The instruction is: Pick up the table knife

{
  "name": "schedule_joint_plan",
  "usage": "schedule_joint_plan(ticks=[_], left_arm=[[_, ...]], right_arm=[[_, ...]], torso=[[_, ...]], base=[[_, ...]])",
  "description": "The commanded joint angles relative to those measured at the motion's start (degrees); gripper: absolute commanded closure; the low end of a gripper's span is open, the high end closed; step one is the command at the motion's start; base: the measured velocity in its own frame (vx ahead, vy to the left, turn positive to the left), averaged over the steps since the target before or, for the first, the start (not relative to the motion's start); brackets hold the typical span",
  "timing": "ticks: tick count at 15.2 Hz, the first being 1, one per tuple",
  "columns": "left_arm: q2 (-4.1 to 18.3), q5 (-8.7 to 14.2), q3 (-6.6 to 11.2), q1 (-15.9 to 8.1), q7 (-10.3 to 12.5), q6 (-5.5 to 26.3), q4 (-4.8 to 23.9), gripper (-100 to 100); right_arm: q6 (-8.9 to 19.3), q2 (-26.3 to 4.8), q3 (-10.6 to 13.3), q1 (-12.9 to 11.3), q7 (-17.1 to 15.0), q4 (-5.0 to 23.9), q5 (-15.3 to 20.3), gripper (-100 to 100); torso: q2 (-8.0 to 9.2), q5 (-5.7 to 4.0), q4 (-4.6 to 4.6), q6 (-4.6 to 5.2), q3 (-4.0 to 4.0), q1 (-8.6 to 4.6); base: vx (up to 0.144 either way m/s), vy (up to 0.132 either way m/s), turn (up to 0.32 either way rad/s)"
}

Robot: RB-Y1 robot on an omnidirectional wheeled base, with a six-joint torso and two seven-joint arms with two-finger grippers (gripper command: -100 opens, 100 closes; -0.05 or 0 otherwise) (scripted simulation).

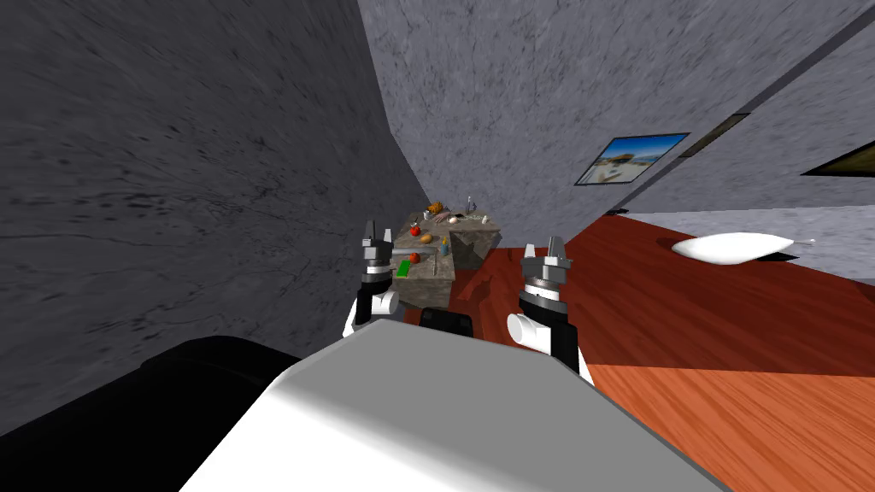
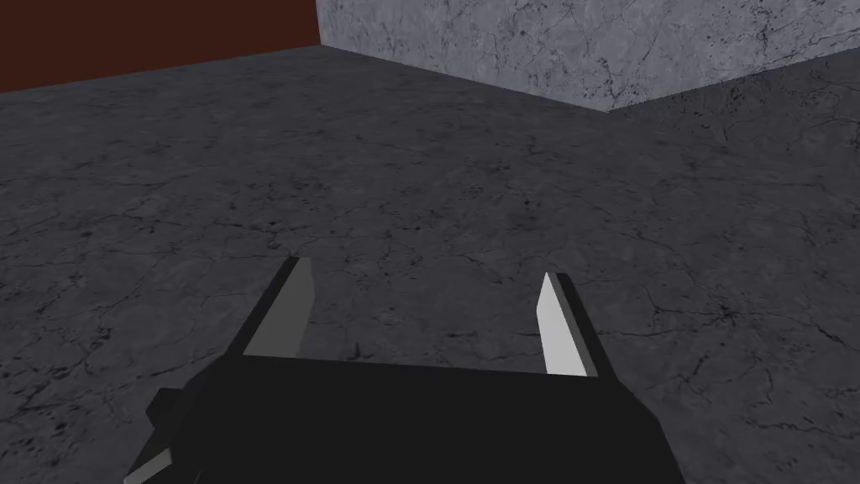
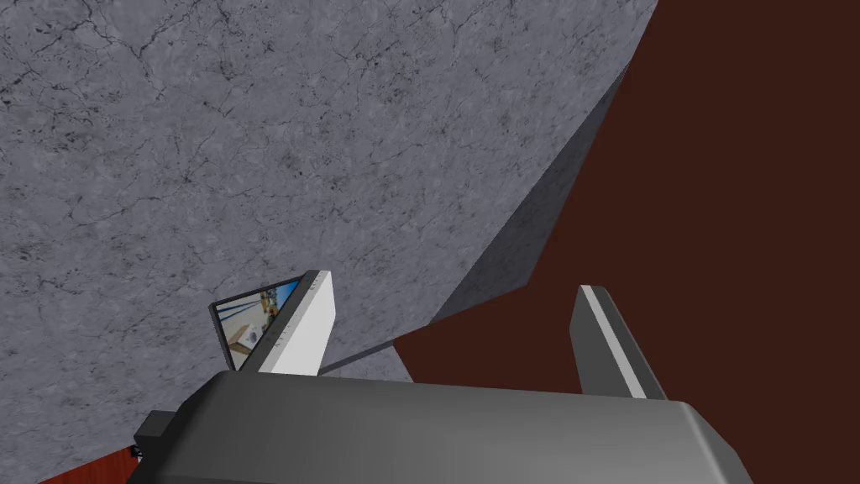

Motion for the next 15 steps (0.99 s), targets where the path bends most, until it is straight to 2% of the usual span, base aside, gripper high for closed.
schedule_joint_plan(ticks=[1,2,3,5,6,7,8,9,11,12,13,14,15], left_arm=[[2.26,-0.02,0.09,-0.2,-0.11,0.55,0.53,-100],[3.69,-0.05,0.21,-0.43,-0.23,1.1,1.05,-100],[3.94,-0.05,0.21,-0.43,-0.23,1.1,1.05,-100],[7.03,-0.15,0.6,-1.11,-0.57,2.7,2.54,-100],[7.54,-0.15,0.6,-1.11,-0.57,2.7,2.54,-100],[9.41,-0.22,0.83,-1.53,-0.78,3.72,3.46,-100],[9.41,-0.22,0.83,-1.53,-0.78,3.72,3.46,-100],[11.33,-0.3,1.09,-2.0,-1.03,4.86,4.47,-100],[13.31,-0.38,1.35,-2.49,-1.3,6.12,5.56,-100],[15.09,-0.46,1.63,-3.02,-1.59,7.48,6.72,-100],[15.34,-0.46,1.63,-3.02,-1.59,7.48,6.72,-100],[17.34,-0.54,1.89,-3.56,-1.9,8.94,7.94,-100],[17.4,-0.54,1.89,-3.56,-1.9,8.94,7.94,-100]], right_arm=[[0.0,0.0,0.0,0.0,0.0,0.0,0.0,0],[0.0,0.0,0.0,0.0,0.0,0.0,0.0,0],[0.0,0.0,0.0,0.0,0.0,0.0,0.0,0],[0.0,0.0,0.0,0.0,0.0,0.0,0.0,0],[0.0,0.0,0.01,-0.01,0.0,0.0,0.0,0],[0.0,0.0,0.01,-0.01,0.0,0.0,0.0,0],[0.0,0.0,0.01,-0.01,0.0,0.0,0.0,0],[0.0,0.0,0.01,-0.01,0.0,0.0,0.0,0],[0.0,0.01,0.01,-0.01,0.0,0.0,0.0,0],[0.0,0.01,0.01,-0.01,0.0,0.0,0.0,0],[0.0,0.01,0.01,-0.01,0.0,0.0,0.0,0],[0.0,0.01,0.01,-0.01,0.0,0.0,0.0,0],[0.0,0.01,0.01,-0.01,0.0,0.0,0.0,0]], torso=[[0.0,0.0,0.0,0.0,0.0,0.0],[0.01,0.0,0.0,0.01,0.0,-0.01],[0.02,-0.01,0.0,0.02,0.01,-0.04],[0.06,-0.02,0.01,0.01,0.03,-0.08],[0.09,-0.02,0.01,0.02,0.05,-0.11],[0.09,-0.03,0.02,0.02,0.05,-0.12],[0.09,-0.03,0.02,0.02,0.05,-0.14],[0.08,-0.03,0.02,0.01,0.04,-0.14],[0.1,-0.04,0.02,0.04,0.05,-0.19],[0.11,-0.05,0.02,0.02,0.06,-0.21],[0.12,-0.05,0.02,0.02,0.06,-0.22],[0.12,-0.05,0.02,0.01,0.07,-0.21],[0.11,-0.05,0.02,0.03,0.06,-0.2]], base=[[-0.003,-0.009,-0.042],[-0.01,-0.022,-0.074],[-0.014,-0.025,-0.054],[-0.023,-0.033,-0.076],[-0.025,-0.036,-0.084],[-0.02,-0.04,-0.082],[-0.017,-0.036,-0.067],[-0.02,-0.039,-0.107],[-0.03,-0.058,-0.148],[-0.031,-0.059,-0.106],[-0.027,-0.054,-0.083],[-0.026,-0.051,-0.107],[-0.024,-0.046,-0.102]])
